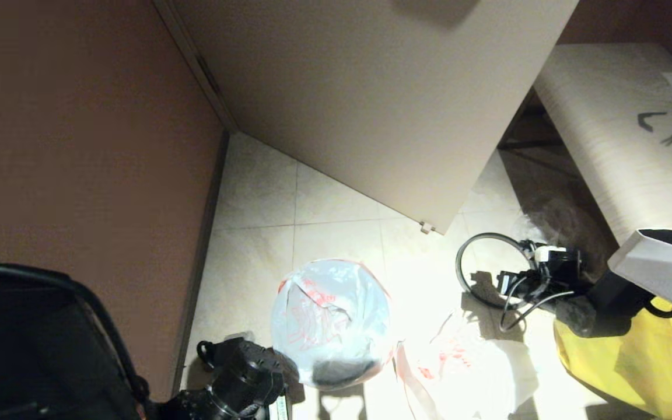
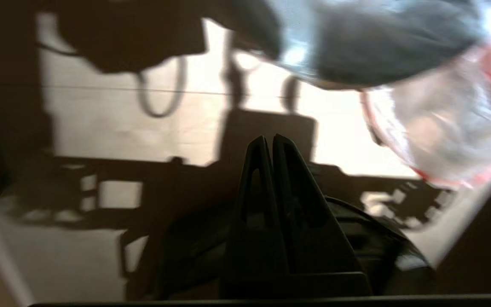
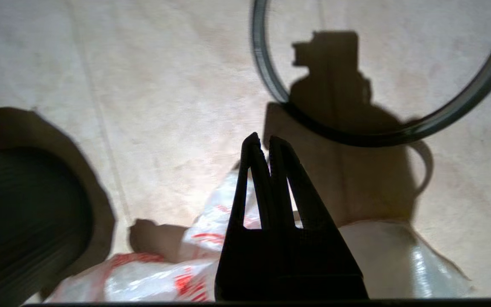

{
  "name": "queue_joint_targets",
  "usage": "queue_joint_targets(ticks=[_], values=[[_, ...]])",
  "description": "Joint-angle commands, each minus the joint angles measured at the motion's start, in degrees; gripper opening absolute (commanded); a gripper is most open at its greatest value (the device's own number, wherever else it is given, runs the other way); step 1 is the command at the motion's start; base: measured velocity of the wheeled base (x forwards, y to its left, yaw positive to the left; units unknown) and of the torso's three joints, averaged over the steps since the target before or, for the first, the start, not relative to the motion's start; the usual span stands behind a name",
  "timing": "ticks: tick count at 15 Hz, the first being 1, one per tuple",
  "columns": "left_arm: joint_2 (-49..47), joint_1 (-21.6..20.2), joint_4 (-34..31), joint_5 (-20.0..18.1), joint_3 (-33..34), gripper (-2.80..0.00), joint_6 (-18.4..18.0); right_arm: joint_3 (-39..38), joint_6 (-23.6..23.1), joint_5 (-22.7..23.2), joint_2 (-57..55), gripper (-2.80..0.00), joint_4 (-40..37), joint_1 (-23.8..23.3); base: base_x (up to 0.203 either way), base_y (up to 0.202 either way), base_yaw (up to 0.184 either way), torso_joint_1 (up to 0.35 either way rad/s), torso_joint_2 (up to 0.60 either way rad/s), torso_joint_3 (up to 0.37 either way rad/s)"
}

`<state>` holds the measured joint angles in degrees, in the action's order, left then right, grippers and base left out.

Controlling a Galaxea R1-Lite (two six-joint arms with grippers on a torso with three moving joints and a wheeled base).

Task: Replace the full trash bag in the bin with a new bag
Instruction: Place the trash can ring on the trash can

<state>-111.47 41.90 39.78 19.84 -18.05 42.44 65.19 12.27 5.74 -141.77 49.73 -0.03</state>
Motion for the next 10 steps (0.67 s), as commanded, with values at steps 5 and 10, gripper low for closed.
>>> queue_joint_targets(ticks=[5,10], values=[[-10.5,-0.8,12.5,-6.4,1.7,-2.8,-0.4,20.1,-0.4,0.8,-12.5,-2.8,-13.5,-6.3,0.0,0.0,0.0,0.0,0.0,0.0],[-15.5,-1.4,23.2,-5.3,4.3,-2.8,-4.7,43.8,-0.7,1.2,-22.2,-2.8,-34.9,-6.8,0.0,0.0,0.0,0.0,0.0,0.0]])
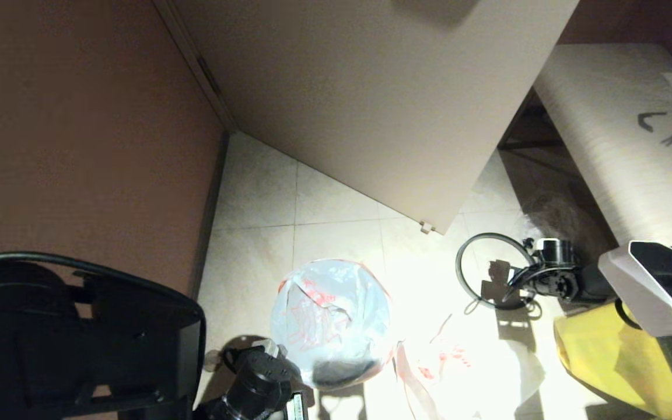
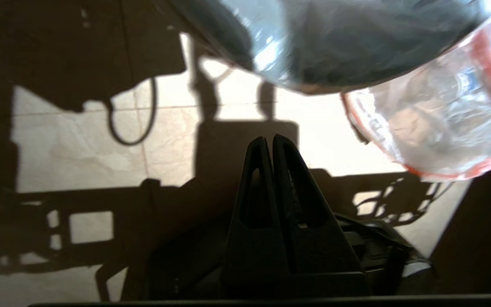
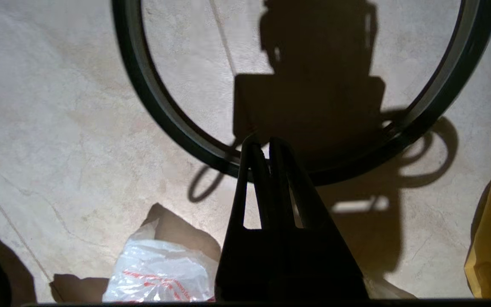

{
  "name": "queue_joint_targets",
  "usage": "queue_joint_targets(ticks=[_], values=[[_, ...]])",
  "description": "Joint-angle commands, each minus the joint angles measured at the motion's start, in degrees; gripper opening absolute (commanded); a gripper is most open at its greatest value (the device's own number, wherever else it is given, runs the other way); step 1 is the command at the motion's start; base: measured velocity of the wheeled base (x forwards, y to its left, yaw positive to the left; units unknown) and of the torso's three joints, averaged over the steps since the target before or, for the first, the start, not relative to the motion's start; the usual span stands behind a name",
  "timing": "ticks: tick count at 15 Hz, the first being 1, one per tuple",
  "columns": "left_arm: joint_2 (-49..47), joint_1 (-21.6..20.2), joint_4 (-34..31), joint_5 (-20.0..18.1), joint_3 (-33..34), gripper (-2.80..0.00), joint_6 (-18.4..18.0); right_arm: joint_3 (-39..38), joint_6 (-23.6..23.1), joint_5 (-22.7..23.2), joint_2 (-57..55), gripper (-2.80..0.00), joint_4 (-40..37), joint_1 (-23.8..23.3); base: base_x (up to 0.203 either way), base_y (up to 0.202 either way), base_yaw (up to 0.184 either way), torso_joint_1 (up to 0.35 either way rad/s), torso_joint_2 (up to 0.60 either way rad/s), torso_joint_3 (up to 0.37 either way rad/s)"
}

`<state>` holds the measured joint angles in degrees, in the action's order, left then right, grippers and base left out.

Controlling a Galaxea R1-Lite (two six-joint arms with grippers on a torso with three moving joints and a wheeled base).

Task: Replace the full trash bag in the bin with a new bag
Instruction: Place the trash can ring on the trash can

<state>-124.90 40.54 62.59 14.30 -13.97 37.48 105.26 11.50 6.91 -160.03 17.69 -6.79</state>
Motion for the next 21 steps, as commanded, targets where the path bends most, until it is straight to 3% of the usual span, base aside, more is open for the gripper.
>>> queue_joint_targets(ticks=[1,6,10,11,16,19,21], values=[[-2.2,0.0,0.4,0.2,0.3,-2.8,0.1,7.5,0.0,0.0,-6.9,-2.8,-6.5,0.0,0.0,0.0,0.0,0.0,0.0,0.0],[-2.7,0.2,1.4,0.6,0.4,-2.8,0.1,8.6,-1.3,-1.2,-9.5,-2.8,-9.5,-1.7,0.0,0.0,0.0,0.0,0.0,0.0],[-4.8,0.5,4.6,2.6,1.0,-2.8,-1.1,8.6,0.6,-2.4,-9.8,-2.8,-4.4,-3.1,0.0,0.0,0.0,0.0,0.0,0.0],[-6.2,0.9,6.9,3.3,1.6,-2.8,-1.6,8.6,1.4,-3.5,-10.2,0.0,-4.3,-3.0,0.0,0.0,0.0,0.0,0.0,0.0],[-10.1,1.7,19.1,4.6,5.5,-2.8,-4.2,8.8,1.5,-4.1,-12.6,0.0,1.2,-2.8,0.0,0.0,0.0,0.0,0.0,0.0],[-11.3,1.7,22.5,4.6,6.8,-2.8,-4.4,9.1,1.4,-5.2,-12.8,0.0,1.6,-2.4,0.0,0.0,0.0,0.0,0.0,0.0],[-11.3,1.7,22.8,4.7,7.0,-2.8,-4.4,9.3,1.1,-8.8,-13.1,0.0,1.6,-1.8,0.0,0.0,0.0,0.0,0.0,0.0]])
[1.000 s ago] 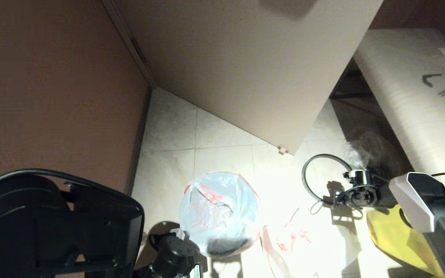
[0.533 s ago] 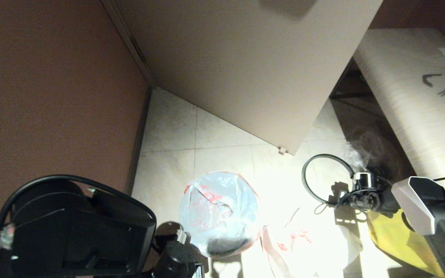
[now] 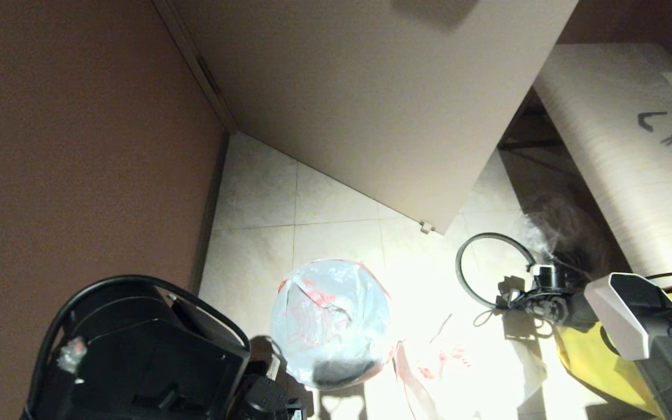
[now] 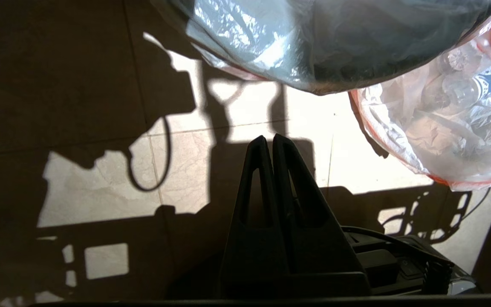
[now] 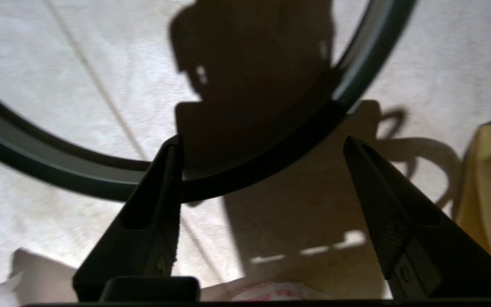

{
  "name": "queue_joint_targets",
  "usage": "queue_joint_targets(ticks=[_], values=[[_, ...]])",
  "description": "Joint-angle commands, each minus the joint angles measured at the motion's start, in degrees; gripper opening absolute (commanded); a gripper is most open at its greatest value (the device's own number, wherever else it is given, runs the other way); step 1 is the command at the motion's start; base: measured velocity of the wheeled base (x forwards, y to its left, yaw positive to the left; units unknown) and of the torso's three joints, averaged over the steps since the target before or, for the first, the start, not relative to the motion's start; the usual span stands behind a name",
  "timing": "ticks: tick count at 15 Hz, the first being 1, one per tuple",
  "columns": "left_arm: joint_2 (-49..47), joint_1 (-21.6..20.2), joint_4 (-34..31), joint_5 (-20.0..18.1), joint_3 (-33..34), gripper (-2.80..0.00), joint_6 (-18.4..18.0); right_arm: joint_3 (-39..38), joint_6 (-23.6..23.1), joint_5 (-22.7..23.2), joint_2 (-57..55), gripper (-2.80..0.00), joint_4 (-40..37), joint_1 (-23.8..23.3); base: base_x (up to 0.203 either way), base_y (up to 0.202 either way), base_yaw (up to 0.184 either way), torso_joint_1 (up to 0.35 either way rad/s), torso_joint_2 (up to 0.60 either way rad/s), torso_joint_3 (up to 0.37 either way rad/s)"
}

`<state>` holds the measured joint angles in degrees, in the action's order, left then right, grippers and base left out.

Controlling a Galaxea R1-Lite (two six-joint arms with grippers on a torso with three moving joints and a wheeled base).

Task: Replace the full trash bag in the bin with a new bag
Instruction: Place the trash can ring on the trash can

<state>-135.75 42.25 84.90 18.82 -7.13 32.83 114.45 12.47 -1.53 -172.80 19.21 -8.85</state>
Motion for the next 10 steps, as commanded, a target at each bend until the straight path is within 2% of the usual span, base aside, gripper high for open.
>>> queue_joint_targets(ticks=[1,5,7,10], values=[[-0.4,0.0,0.5,0.2,0.2,-2.8,0.2,0.1,-0.6,-0.5,-0.4,0.0,0.1,0.4,0.0,0.0,0.0,0.0,0.0,0.0],[-0.2,0.0,2.4,0.2,1.0,-2.8,0.2,0.7,-4.0,-3.2,-0.6,0.0,0.1,0.9,0.0,0.0,0.0,0.0,0.0,0.0],[-1.3,0.0,2.8,0.2,1.8,-2.8,-1.5,0.7,-5.1,-5.0,-0.6,0.0,-0.3,0.9,0.0,0.0,0.0,0.0,0.0,0.0],[-1.4,0.0,2.8,1.2,1.7,-2.8,-1.6,0.7,-8.5,-6.8,-1.7,0.0,-0.1,0.9,0.0,0.0,0.0,0.0,0.0,0.0]])
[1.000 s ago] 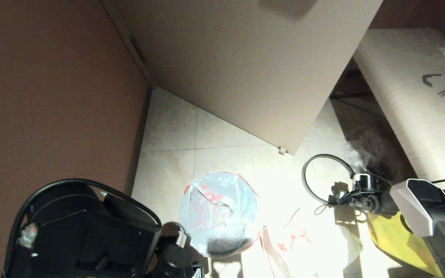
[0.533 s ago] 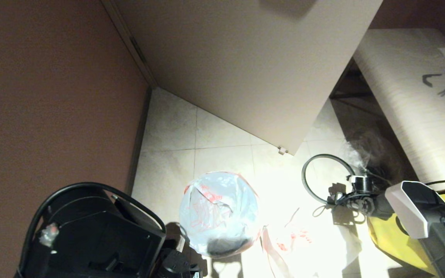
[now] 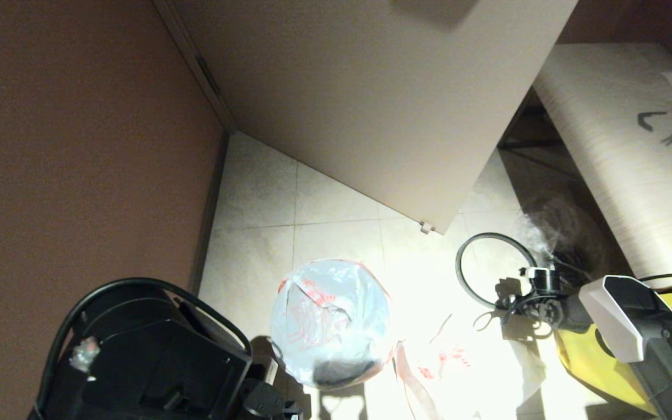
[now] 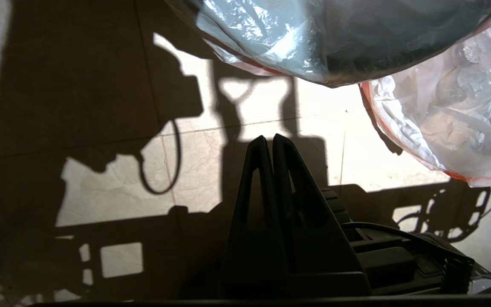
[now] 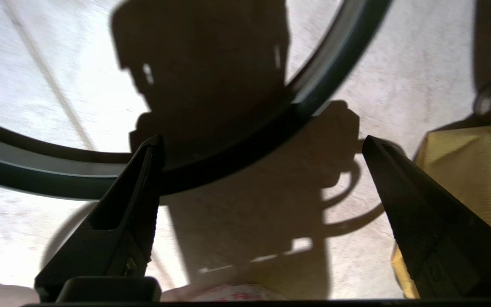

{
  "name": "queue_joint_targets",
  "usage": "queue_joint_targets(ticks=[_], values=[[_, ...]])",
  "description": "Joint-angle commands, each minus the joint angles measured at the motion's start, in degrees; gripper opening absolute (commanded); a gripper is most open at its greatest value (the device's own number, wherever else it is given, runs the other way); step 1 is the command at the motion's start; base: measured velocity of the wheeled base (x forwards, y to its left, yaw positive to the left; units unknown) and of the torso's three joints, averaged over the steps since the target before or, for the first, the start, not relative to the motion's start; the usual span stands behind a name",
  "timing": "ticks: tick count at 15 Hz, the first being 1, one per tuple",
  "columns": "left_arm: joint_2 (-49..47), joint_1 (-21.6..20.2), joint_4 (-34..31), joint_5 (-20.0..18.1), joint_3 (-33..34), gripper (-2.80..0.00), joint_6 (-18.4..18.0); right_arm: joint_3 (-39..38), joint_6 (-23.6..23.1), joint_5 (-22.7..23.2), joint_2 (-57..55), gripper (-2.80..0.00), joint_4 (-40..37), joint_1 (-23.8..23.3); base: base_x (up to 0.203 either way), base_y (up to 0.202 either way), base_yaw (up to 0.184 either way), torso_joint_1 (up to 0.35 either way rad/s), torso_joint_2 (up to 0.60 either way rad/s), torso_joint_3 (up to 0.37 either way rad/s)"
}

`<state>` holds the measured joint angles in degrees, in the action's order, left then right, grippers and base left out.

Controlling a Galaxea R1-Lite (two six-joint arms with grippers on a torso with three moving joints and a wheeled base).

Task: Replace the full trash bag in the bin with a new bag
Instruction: Place the trash can ring on the trash can

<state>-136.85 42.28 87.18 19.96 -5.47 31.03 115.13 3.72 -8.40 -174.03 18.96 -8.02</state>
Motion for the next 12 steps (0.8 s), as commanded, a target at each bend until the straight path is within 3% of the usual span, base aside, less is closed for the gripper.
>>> queue_joint_targets(ticks=[1,7,9,12], values=[[-0.3,0.0,0.5,0.3,0.0,-2.8,0.2,0.0,-1.9,-1.1,-0.8,0.0,0.2,0.0,0.0,0.0,0.0,0.0,0.0,0.0],[-0.2,-0.2,0.5,0.8,-0.1,-2.8,0.1,0.0,-4.0,-2.2,-1.0,0.0,1.0,1.6,0.0,0.0,0.0,0.0,0.0,0.0],[-0.2,-0.3,0.5,0.8,-0.1,-2.8,0.1,-0.1,-4.2,-4.6,-1.0,0.0,-0.9,0.6,0.0,0.0,0.0,0.0,0.0,0.0],[-0.3,-0.4,0.5,0.8,-0.2,-2.8,0.1,-0.6,-4.3,-4.9,-1.0,0.0,-3.4,-1.5,0.0,0.0,0.0,0.0,0.0,0.0]])
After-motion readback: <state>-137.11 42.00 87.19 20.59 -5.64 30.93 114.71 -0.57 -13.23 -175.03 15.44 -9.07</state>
